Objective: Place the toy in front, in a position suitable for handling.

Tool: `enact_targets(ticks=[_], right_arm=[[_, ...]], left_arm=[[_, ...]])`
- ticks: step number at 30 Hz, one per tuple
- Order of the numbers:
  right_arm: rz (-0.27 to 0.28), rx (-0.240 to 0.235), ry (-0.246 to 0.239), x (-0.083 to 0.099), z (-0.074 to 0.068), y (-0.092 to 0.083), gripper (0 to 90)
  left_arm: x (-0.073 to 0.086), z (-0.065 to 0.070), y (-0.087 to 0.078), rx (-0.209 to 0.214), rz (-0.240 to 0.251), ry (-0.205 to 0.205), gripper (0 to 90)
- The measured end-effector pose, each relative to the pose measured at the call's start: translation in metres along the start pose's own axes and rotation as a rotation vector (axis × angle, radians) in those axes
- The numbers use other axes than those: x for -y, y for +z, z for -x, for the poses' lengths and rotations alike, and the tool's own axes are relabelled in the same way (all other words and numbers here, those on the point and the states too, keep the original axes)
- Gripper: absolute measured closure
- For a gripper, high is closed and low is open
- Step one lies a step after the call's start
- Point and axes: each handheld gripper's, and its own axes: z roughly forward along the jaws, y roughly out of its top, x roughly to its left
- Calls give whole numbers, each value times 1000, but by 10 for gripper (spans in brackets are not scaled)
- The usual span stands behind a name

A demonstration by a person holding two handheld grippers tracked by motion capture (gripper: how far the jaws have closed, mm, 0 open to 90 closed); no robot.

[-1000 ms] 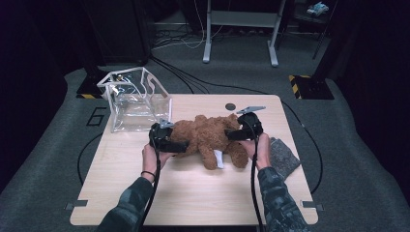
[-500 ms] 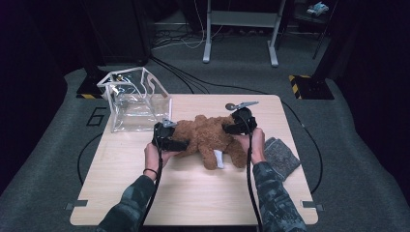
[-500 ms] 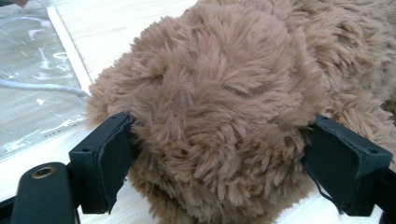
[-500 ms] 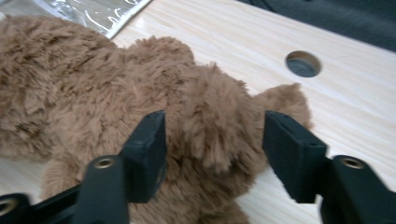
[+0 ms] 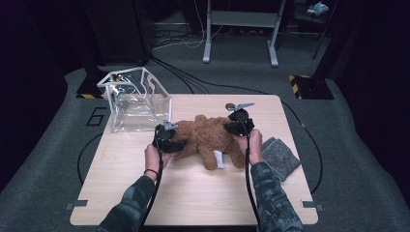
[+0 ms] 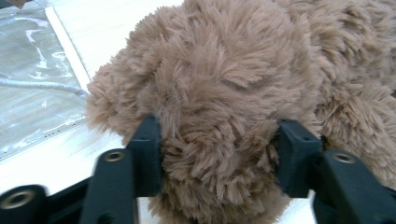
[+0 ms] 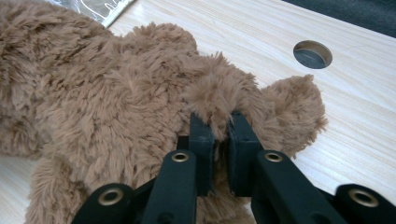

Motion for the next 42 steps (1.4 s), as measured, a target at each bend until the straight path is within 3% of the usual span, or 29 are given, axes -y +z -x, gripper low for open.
enact_targets(ticks=[3,10,19,22,23,31,42], right_arm=[[9,18,-20,0,-2,0,848],[54,20,-10,3,-4,-7,855],[92,21,-7,1,-9,-21,858],[109,19,-16,1,-10,-27,858],[112,17,-41,1,-8,-29,858],[165,24,-51,-1,-13,-57,858],[173,30,-58,5,-14,-84,858]], left_arm=[[1,0,0,2,10,1,535],[2,1,-4,5,41,6,611],[3,0,-10,28,68,-13,630],[2,1,-14,33,86,-14,633],[2,1,-16,39,92,-13,633],[-4,5,-33,82,124,-16,632],[-7,17,-46,124,131,-10,626]])
